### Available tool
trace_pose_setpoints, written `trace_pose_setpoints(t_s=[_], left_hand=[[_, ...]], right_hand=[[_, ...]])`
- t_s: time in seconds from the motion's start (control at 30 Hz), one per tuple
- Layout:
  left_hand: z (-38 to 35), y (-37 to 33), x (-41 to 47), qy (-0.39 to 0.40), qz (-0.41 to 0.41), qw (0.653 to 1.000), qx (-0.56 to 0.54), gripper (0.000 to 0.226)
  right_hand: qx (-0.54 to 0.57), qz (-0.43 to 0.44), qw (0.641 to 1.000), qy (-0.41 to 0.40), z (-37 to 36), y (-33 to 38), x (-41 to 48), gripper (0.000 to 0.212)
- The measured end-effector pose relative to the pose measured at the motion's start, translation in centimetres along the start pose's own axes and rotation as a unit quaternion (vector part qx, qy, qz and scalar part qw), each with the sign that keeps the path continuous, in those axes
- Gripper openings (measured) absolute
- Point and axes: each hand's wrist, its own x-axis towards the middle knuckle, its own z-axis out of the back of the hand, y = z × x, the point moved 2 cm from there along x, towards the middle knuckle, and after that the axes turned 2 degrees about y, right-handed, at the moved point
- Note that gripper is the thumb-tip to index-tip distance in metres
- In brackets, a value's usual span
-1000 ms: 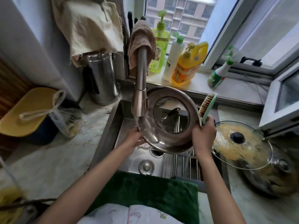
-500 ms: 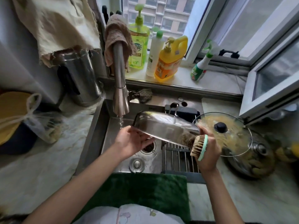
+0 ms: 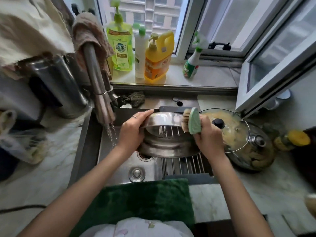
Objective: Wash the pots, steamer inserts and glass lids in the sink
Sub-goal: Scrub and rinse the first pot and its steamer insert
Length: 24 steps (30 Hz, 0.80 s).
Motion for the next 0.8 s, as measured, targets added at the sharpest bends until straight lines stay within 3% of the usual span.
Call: trace_pose_setpoints(t_s=[0.1, 0.17, 0.27, 0.33, 0.4, 0.5, 0.67, 0.8], left_hand=[[-0.4, 0.3, 1.8, -0.035, 0.031, 0.999, 0.006, 0.047], [-0.5, 0.9, 2.2, -0.038, 0.08, 0.996, -0.013, 0.047], [-0.2, 1.9, 3.1, -0.062, 0.135, 0.989, -0.02, 0.048], [0.0, 2.2, 3.6, -0.07, 0.152, 0.986, -0.023, 0.048], [-0.1, 2.3, 4.2, -0.071, 0.169, 0.983, -0.023, 0.045], [-0.5, 2.6, 4.6, -0.06, 0.177, 0.982, -0.006, 0.046], [-0.6, 3.2, 4.7, -0.058, 0.177, 0.982, 0.015, 0.049], [-0.5, 3.2, 4.3, -0.086, 0.146, 0.985, 0.012, 0.039]], right_hand=[[-0.039, -0.043, 0.998, 0.009, 1.4, -2.1, 2.1, 0.052], [-0.093, -0.14, 0.986, 0.004, 2.1, -4.8, 3.1, 0.052], [-0.167, -0.357, 0.91, 0.13, 0.1, -11.7, 3.1, 0.034], [-0.206, -0.411, 0.857, 0.232, -2.0, -14.9, 2.5, 0.03], [-0.228, -0.428, 0.826, 0.288, -3.6, -16.8, 2.0, 0.032], [-0.233, -0.419, 0.812, 0.332, -5.3, -18.0, 1.1, 0.04], [-0.272, -0.373, 0.811, 0.36, -6.8, -18.6, 1.0, 0.036], [-0.241, -0.371, 0.835, 0.326, -7.0, -18.6, 0.5, 0.03]])
